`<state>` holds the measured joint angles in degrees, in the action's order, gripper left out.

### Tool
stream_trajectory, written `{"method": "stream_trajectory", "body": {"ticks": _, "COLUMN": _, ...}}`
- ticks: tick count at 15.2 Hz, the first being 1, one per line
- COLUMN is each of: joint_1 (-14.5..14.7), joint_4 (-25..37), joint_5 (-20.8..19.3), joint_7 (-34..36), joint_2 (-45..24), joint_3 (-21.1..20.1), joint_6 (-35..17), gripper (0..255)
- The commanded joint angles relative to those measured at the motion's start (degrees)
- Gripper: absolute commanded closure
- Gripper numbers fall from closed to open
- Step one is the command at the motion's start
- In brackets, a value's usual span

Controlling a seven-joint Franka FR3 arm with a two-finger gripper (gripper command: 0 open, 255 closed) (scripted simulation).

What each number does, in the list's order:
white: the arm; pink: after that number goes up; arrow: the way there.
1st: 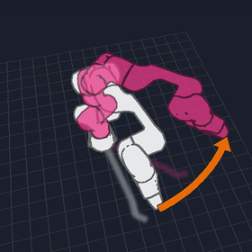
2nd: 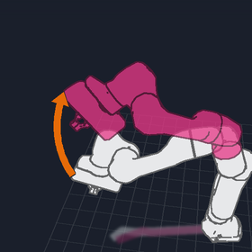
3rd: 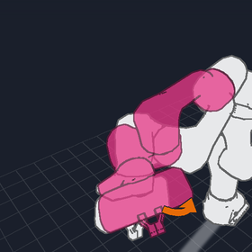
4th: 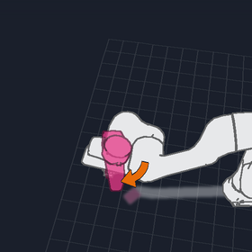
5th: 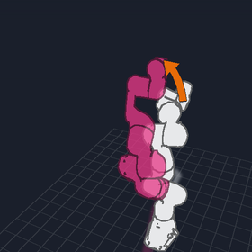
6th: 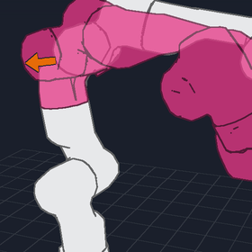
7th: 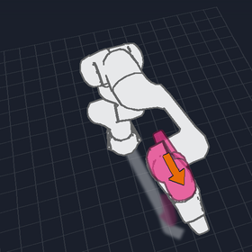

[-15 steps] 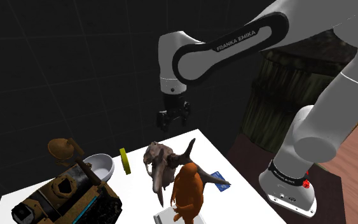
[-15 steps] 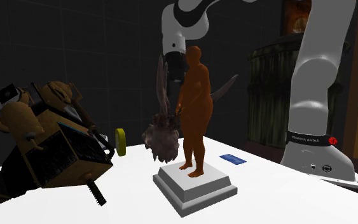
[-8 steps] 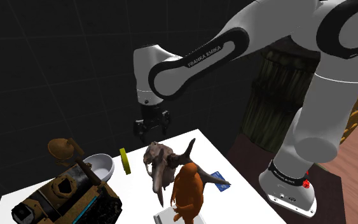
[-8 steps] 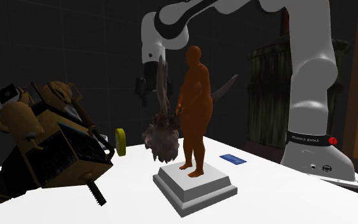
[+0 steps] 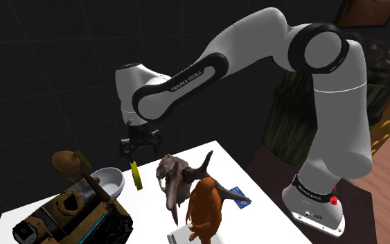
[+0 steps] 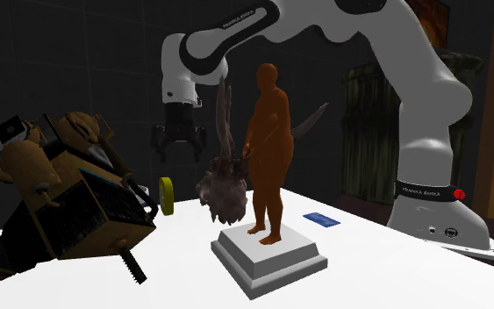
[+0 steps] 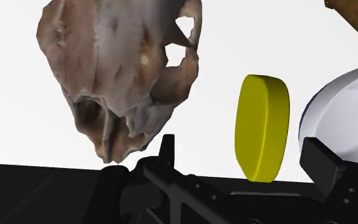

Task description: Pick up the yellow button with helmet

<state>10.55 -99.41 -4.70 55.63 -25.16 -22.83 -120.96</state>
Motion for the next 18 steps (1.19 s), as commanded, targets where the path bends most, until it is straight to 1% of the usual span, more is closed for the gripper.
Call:
{"method": "stream_trajectory", "body": {"ticks": 1, "joint_1": 2.01, "joint_4": 6.01, "joint_5": -2.06, "joint_7": 2.84, "joint_2": -5.11, "joint_3": 1.13, "joint_6": 0.73, "gripper": 0}}
{"method": "stream_trajectory", "body": {"ticks": 3, "joint_1": 3.94, "joint_4": 12.4, "joint_5": -3.55, "joint_7": 4.98, "joint_2": -10.01, "joint_3": 2.35, "joint_6": 2.0, "gripper": 0}}
{"method": "stream_trajectory", "body": {"ticks": 4, "joint_1": 4.24, "joint_4": 13.4, "joint_5": -3.73, "joint_7": 5.26, "joint_2": -10.74, "joint_3": 2.56, "joint_6": 2.22, "gripper": 0}}
{"method": "stream_trajectory", "body": {"ticks": 11, "joint_1": 4.58, "joint_4": 11.94, "joint_5": -4.62, "joint_7": 5.54, "joint_2": -13.59, "joint_3": 3.21, "joint_6": -1.99, "gripper": 0}}
{"method": "stream_trajectory", "body": {"ticks": 13, "joint_1": 4.58, "joint_4": 11.94, "joint_5": -4.62, "joint_7": 5.53, "joint_2": -13.59, "joint_3": 3.21, "joint_6": -2.0, "gripper": 0}}
{"method": "stream_trajectory", "body": {"ticks": 14, "joint_1": 4.5, "joint_4": 11.99, "joint_5": -4.61, "joint_7": 5.43, "joint_2": -13.57, "joint_3": 3.22, "joint_6": -1.93, "gripper": 255}}
{"method": "stream_trajectory", "body": {"ticks": 18, "joint_1": 4.62, "joint_4": 12.29, "joint_5": -4.63, "joint_7": 5.51, "joint_2": -13.72, "joint_3": 3.22, "joint_6": -1.76, "gripper": 255}}
